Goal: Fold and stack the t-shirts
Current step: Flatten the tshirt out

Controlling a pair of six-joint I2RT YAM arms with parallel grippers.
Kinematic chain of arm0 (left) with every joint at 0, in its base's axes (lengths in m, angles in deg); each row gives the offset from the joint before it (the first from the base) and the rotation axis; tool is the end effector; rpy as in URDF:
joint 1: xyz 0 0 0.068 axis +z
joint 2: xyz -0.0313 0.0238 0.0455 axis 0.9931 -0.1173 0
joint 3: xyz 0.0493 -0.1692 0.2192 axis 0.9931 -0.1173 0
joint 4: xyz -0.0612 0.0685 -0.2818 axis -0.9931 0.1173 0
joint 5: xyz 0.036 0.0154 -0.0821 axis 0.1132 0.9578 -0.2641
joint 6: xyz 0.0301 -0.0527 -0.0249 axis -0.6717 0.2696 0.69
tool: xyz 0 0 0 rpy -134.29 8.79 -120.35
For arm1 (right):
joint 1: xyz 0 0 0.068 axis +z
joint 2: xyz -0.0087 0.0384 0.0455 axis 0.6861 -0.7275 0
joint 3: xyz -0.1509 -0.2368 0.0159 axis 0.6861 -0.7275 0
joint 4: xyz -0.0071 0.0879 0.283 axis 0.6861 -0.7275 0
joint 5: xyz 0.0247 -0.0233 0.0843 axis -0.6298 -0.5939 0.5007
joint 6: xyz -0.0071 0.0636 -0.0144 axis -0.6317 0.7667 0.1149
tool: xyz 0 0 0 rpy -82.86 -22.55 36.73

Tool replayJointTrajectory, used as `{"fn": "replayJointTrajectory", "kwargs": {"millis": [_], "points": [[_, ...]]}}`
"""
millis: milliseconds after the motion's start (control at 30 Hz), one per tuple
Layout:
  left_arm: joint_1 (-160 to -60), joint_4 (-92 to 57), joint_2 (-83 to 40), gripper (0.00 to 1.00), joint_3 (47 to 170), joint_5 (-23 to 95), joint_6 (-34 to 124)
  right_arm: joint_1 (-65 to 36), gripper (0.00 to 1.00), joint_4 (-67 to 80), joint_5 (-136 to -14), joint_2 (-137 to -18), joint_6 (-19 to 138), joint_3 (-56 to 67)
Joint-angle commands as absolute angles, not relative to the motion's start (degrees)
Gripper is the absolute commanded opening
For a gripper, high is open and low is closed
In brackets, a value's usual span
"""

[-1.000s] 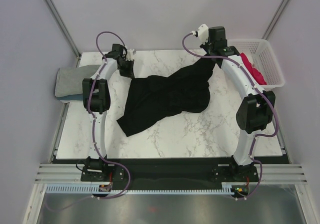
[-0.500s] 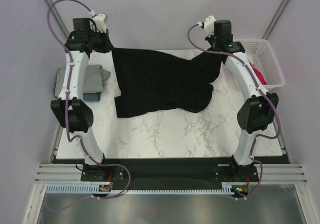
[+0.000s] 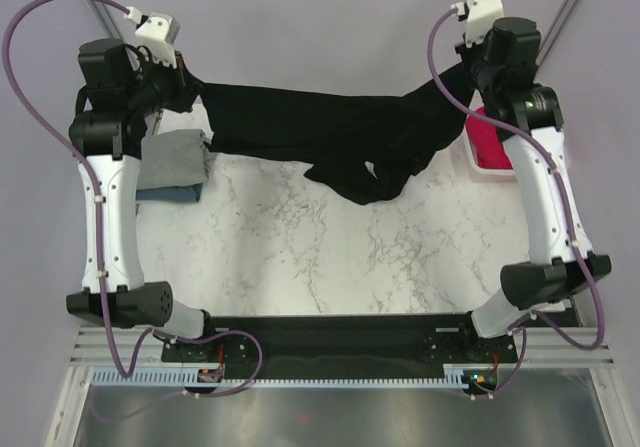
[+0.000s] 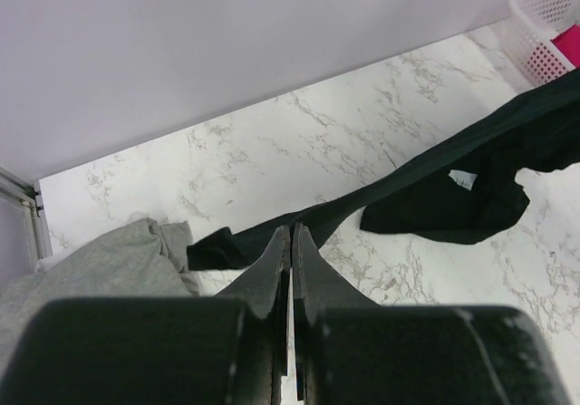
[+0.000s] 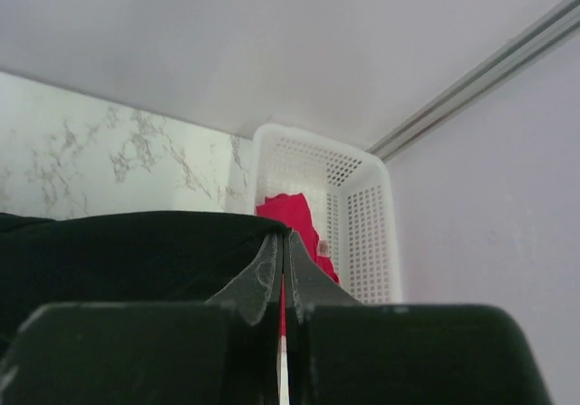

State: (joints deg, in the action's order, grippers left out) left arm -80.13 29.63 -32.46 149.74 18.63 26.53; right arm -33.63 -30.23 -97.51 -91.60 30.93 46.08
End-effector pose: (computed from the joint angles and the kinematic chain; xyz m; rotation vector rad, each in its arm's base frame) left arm 0.3388 -0.0039 0.5322 0.3682 1.8214 -0.2972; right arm 0.3997 0.0547 0.5104 -0.3263 1.8260 -0.3939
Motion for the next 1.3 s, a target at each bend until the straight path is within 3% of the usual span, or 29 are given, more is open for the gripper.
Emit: {"fn": "replayJointTrajectory", "kwargs": {"millis": [0,333,467,700,833,1000,1100,1267], "points": [[-79.92,29.59,-24.76,0.02,148.92,16.55,24.11,-33.74,0.0,-30.87,-95.65,-82.11,33.81,46.69],[-79.92,31.61,-10.25,0.02,148.04,11.89,24.8,-33.74,0.0,-40.08,-95.82,-63.13,35.57,51.51],[-80.01,39.06,-7.69,0.02,158.2,10.66,24.9,-34.71,0.0,-48.18,-92.93,-59.86,35.49,63.87],[-79.92,43.13,-5.14,0.02,172.29,12.5,26.48,-36.72,0.0,-48.64,-88.71,-51.95,31.62,71.29],[-80.01,41.12,-4.17,0.02,172.56,16.36,25.6,-39.97,0.0,-41.62,-86.16,-47.55,29.07,66.57],[-79.92,38.65,-6.36,0.02,169.76,18.57,24.46,-40.42,0.0,-37.48,-88.0,-50.36,28.63,64.02],[-79.92,38.38,-8.73,0.02,165.89,18.75,24.28,-40.42,0.0,-31.86,-87.39,-50.19,28.36,53.14],[-79.92,36.64,-11.89,0.02,148.51,16.46,21.04,-40.51,0.0,-22.71,-82.47,-51.67,27.84,29.67]]}}
